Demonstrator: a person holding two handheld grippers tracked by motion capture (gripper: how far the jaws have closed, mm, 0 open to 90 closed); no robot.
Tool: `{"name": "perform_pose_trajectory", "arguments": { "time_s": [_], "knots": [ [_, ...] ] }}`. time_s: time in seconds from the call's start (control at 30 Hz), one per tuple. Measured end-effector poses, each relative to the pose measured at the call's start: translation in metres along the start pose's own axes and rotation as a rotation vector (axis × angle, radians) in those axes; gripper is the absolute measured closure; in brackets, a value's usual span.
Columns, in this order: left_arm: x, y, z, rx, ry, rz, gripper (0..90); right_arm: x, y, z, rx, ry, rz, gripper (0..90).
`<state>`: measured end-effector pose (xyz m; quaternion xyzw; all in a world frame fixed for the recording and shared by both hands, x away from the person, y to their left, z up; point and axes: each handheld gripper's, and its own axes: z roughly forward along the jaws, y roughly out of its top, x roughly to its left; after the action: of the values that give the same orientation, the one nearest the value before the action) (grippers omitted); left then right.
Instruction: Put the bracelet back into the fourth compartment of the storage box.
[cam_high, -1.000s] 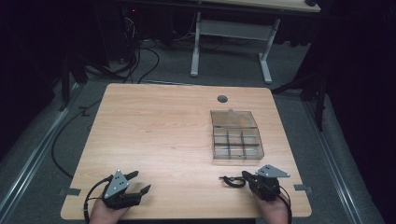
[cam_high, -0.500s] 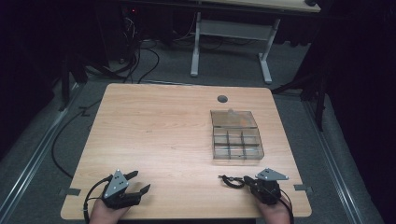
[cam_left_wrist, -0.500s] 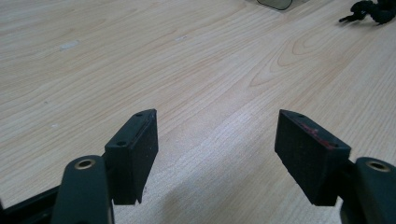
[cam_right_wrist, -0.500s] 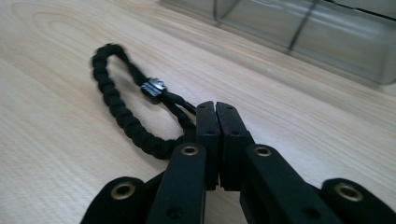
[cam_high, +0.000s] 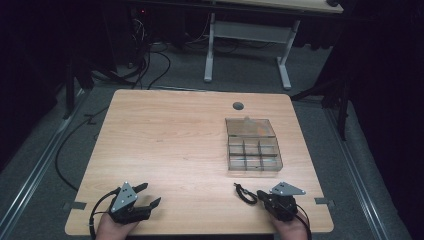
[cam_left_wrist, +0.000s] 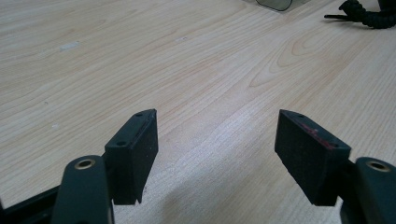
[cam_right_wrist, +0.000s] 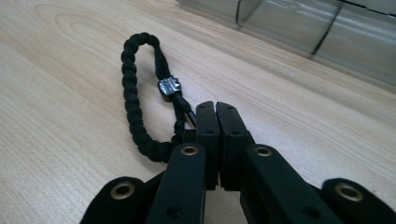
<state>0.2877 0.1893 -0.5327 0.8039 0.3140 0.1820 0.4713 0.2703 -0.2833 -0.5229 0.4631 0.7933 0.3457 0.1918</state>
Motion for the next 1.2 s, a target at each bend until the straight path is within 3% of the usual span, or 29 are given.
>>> {"name": "perform_pose_trajectory", "arguments": {
  "time_s": [0.13, 0.17, 0.43, 0.6, 0.77, 0.93, 1.2],
  "knots": [
    [0.000, 0.000, 0.000, 0.001, 0.003, 0.000, 30.8, -0.005, 0.000, -0.001, -0.004, 0.003, 0.029, 88.0],
    [0.000, 0.000, 0.000, 0.003, 0.004, 0.001, 30.8, -0.006, 0.000, -0.002, -0.012, 0.025, 0.032, 87.6],
    [-0.001, 0.000, 0.000, 0.001, 0.002, 0.005, 31.2, -0.008, 0.007, -0.001, -0.007, 0.022, 0.023, 80.2],
    [-0.001, 0.000, 0.000, -0.002, -0.006, 0.003, 32.0, -0.010, 0.016, 0.003, 0.042, 0.006, 0.021, 74.1],
    [0.000, 0.000, 0.000, 0.003, -0.005, 0.004, 33.6, -0.012, 0.028, 0.001, 0.089, -0.048, 0.025, 68.8],
    [0.001, 0.000, -0.001, 0.003, -0.005, -0.010, 36.0, -0.019, 0.037, 0.003, 0.165, -0.044, 0.047, 65.8],
    [-0.001, 0.000, 0.000, 0.005, 0.001, 0.006, 34.4, -0.023, 0.043, 0.004, 0.235, -0.013, 0.068, 64.0]
  ]
}}
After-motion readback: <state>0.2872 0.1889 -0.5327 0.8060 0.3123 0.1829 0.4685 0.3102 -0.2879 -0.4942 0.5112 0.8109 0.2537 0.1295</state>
